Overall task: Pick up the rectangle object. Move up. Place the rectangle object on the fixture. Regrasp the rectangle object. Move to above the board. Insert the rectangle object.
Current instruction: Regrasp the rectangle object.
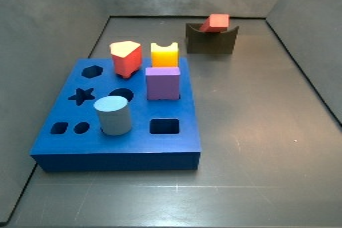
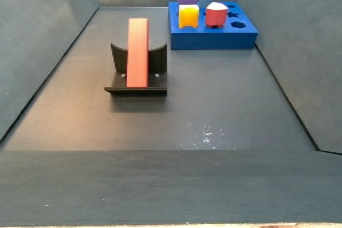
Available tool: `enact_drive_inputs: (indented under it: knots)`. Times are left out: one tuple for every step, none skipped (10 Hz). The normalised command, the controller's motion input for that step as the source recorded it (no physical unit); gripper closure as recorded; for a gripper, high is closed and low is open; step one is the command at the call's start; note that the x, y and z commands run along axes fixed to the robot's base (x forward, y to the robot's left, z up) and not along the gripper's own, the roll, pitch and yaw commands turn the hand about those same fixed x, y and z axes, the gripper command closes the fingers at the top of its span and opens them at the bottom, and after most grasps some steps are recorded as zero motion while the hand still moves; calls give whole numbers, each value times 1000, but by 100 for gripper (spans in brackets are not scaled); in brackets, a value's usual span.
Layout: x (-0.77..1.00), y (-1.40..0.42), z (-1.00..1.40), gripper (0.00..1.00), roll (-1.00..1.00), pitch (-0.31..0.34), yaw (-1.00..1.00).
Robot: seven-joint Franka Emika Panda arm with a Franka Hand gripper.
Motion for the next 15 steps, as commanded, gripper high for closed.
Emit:
enact_drive_inputs:
  knots:
    - [-29,-74,59,0,1000,38,32]
    - [-36,-31,57,0,1000,37,32]
    - [-24,-44,20,0,1000,32,32]
    - [-15,-34,8,0,1000,28,32]
    - [-15,-27,16,0,1000,26,33]
    - [-7,-20,16,0,1000,23,34]
    - [-2,-21,10,0,1000,21,35]
    - [3,-21,11,0,1000,21,36]
    - [4,-19,9,0,1000,27,38]
    - [8,-20,9,0,1000,34,40]
    - [14,-22,8,0,1000,39,41]
    - [37,-26,2,0,1000,53,46]
    - [43,-24,4,0,1000,60,49]
    - [61,-32,0,0,1000,79,55]
    - [75,-35,-3,0,1000,96,61]
